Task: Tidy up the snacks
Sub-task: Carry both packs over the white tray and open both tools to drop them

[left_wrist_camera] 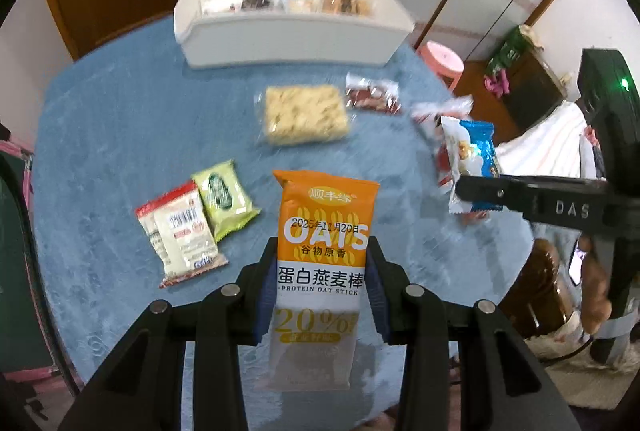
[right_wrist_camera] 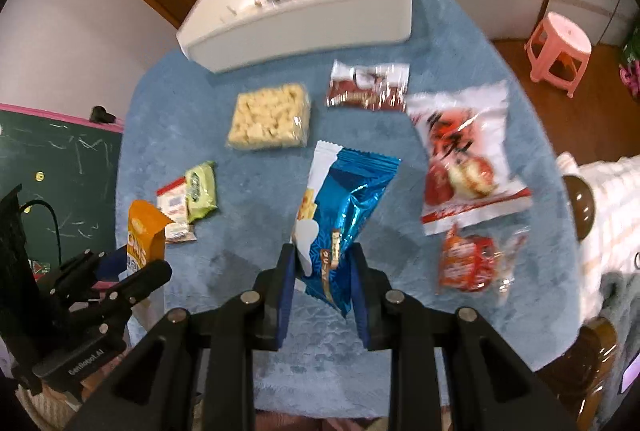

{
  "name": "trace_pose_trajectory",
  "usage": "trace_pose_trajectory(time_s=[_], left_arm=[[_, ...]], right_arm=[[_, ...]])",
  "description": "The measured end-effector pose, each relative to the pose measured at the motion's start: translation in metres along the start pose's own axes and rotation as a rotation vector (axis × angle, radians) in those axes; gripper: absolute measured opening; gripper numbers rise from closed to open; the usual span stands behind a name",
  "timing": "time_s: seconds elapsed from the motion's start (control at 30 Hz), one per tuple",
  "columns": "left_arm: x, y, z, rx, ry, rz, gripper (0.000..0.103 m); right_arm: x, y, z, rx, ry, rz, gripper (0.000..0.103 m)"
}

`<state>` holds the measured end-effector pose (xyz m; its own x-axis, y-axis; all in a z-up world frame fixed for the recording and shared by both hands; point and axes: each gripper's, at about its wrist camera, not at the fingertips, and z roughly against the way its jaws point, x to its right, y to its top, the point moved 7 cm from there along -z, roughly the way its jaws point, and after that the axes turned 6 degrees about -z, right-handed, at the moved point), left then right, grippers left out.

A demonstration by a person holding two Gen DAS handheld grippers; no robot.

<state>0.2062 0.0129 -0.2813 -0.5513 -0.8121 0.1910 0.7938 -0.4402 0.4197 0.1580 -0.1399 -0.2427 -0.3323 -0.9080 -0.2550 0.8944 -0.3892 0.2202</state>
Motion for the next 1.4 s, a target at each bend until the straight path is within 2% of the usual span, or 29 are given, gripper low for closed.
trace_pose_trajectory(time_s=[0.1,0.3,0.6,0.83,1.07,1.2,1.4], left_arm=[[0.002,0.010,0.019,0.008,0.049,0.032,0.038],[-0.005,0.035,0.064,0.037,0.097,0.110,0.038],[-0.022,0.121,0.142,0.216,0.151,0.176,0.039],[-0.033,0.191,0.168,0.309,0.184,0.191,0.039],[-0.056,0.259,0.164,0.371,0.249,0.211,0.039],[-0.070,0.295,0.141,0.364,0.255,0.233,0.039],[-0.090,0.325,0.093,0.334,0.291,0.244,0.039]], right_arm=[[-0.008,0.005,0.028,0.066,0.003,0.030,0.026],[-0.026,0.025,0.086,0.183,0.003,0.113,0.026],[-0.062,0.085,0.154,0.353,0.060,0.204,0.026],[-0.085,0.149,0.187,0.472,0.107,0.245,0.026],[-0.098,0.210,0.172,0.502,0.128,0.264,0.026],[-0.104,0.233,0.144,0.471,0.134,0.267,0.026],[-0.110,0.264,0.099,0.430,0.103,0.290,0.027]])
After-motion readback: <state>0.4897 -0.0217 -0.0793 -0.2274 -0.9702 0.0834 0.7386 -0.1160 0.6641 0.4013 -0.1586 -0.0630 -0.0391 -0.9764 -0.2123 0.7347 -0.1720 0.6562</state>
